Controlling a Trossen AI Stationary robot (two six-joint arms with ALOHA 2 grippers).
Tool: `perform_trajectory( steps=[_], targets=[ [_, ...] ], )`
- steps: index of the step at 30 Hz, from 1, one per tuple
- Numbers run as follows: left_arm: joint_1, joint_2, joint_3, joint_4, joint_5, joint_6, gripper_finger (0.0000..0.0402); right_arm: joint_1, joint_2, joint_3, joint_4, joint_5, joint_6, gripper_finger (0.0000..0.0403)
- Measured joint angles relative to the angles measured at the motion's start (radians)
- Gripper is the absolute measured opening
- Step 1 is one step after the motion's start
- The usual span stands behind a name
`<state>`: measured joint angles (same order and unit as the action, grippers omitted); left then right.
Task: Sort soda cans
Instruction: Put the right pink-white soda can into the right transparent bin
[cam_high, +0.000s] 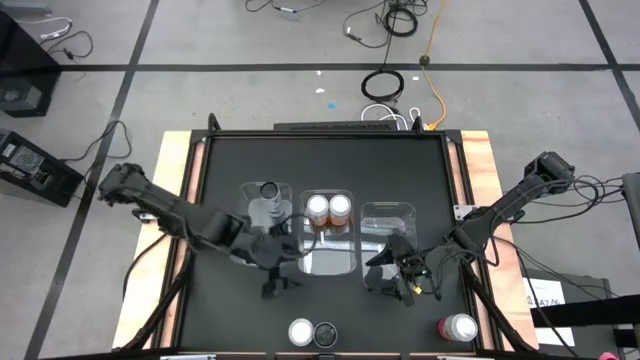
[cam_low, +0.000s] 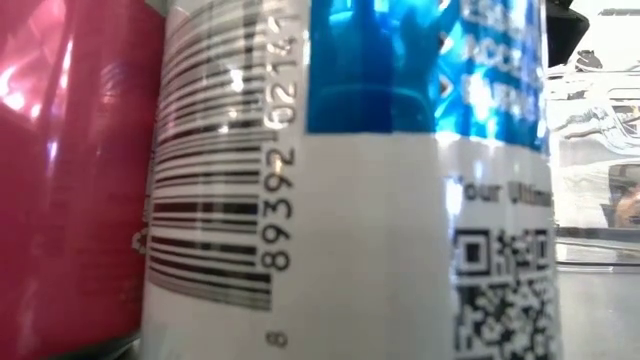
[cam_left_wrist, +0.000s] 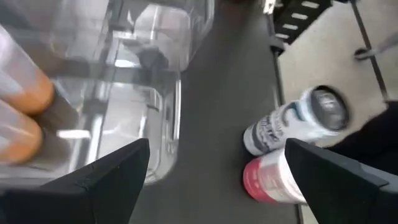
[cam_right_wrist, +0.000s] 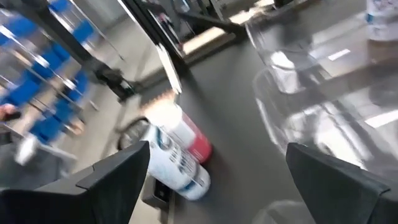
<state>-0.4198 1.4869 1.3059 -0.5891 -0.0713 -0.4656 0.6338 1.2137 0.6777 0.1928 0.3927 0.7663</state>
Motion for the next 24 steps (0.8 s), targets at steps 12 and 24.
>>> perform_trajectory(
  steps=[12,24],
  targets=[
    [-0.06,-0.002,-0.228,0.249,-0.06,-0.028,0.0384,0.001,0.017,0.611,-1.169,0.03,0.263,0.037],
    [-0.055,-0.18,-0.228,0.089,-0.05,0.114,0.0384,0.005,0.172,0.848,-1.599,-0.133,0.621,0.037]
  ],
)
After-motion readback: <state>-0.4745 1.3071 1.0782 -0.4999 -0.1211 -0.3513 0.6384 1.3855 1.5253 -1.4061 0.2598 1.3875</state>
